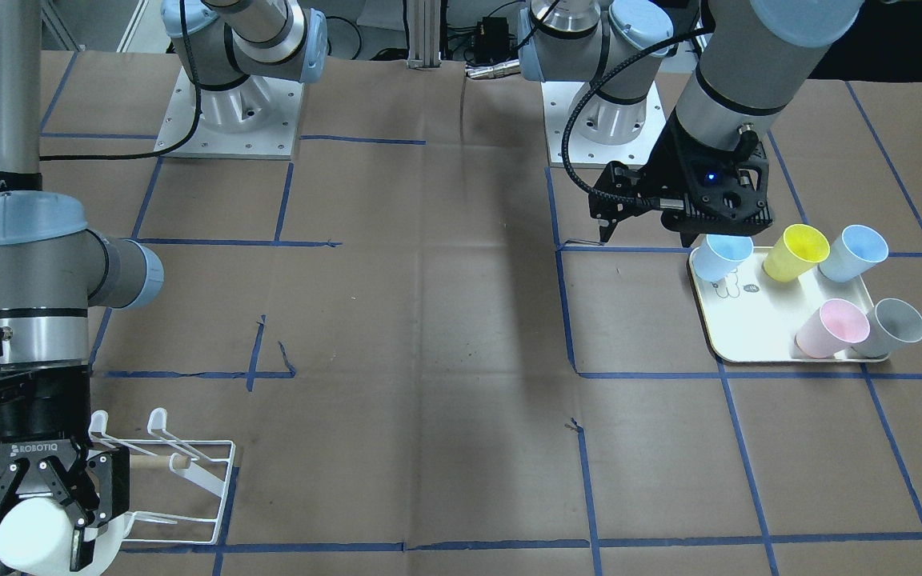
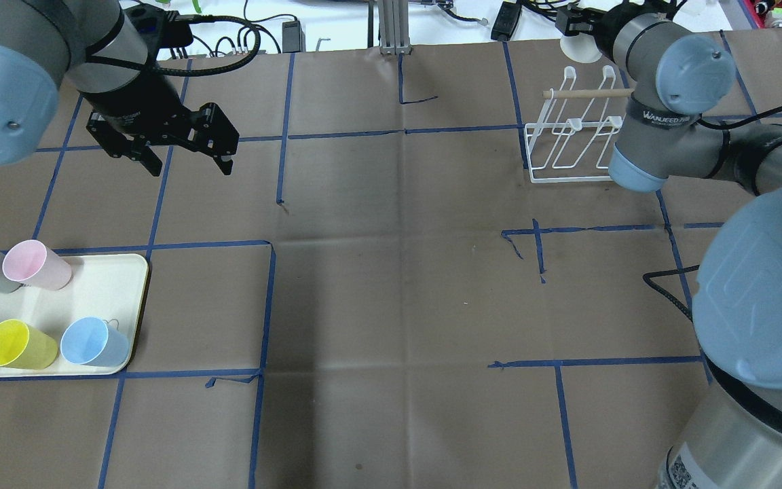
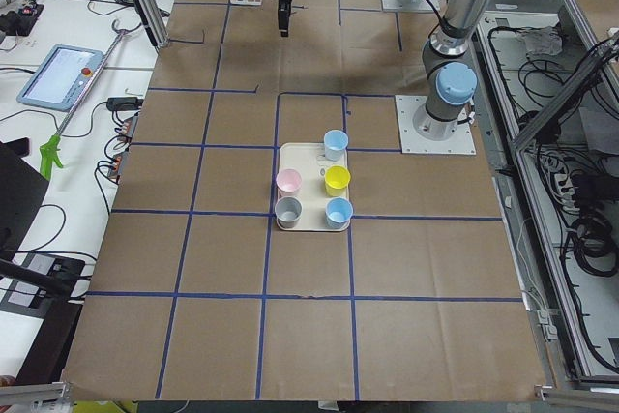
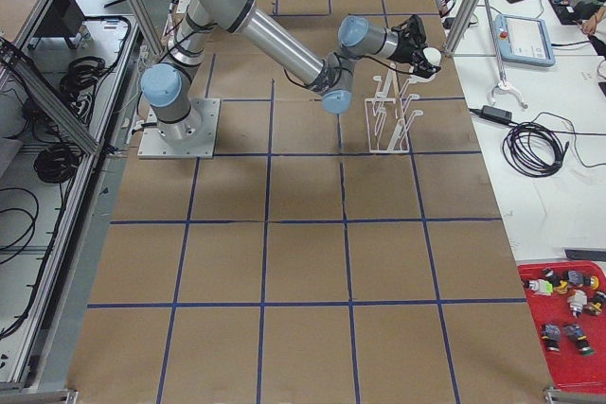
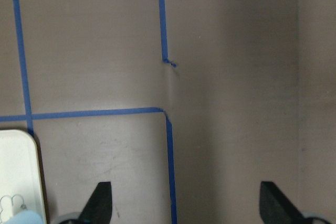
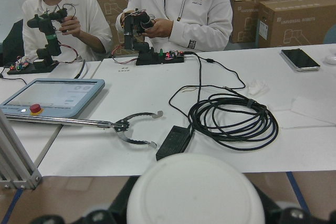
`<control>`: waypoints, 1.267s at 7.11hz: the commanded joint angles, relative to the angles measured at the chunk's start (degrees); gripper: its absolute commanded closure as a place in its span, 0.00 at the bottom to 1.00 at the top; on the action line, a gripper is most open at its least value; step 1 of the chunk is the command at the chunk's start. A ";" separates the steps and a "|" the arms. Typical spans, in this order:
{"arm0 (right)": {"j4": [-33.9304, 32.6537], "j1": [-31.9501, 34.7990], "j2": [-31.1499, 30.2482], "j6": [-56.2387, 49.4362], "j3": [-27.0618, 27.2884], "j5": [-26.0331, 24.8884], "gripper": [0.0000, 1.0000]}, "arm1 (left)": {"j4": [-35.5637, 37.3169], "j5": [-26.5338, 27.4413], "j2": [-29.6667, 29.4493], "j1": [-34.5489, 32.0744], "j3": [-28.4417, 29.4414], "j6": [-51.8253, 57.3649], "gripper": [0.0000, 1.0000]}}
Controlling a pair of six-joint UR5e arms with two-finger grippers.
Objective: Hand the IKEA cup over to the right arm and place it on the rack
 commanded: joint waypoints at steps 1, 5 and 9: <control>-1.57 0.98 1.79 -0.06 0.10 -0.15 0.83 | -0.13 0.01 1.28 -1.23 -0.01 -1.28 0.01; -1.31 0.98 1.71 0.20 2.82 -2.09 0.33 | -0.13 0.28 6.18 1.64 -7.88 0.89 0.01; -0.79 0.98 1.10 0.73 1.51 -1.38 0.00 | 1.18 2.45 15.16 25.25 -22.58 26.60 0.01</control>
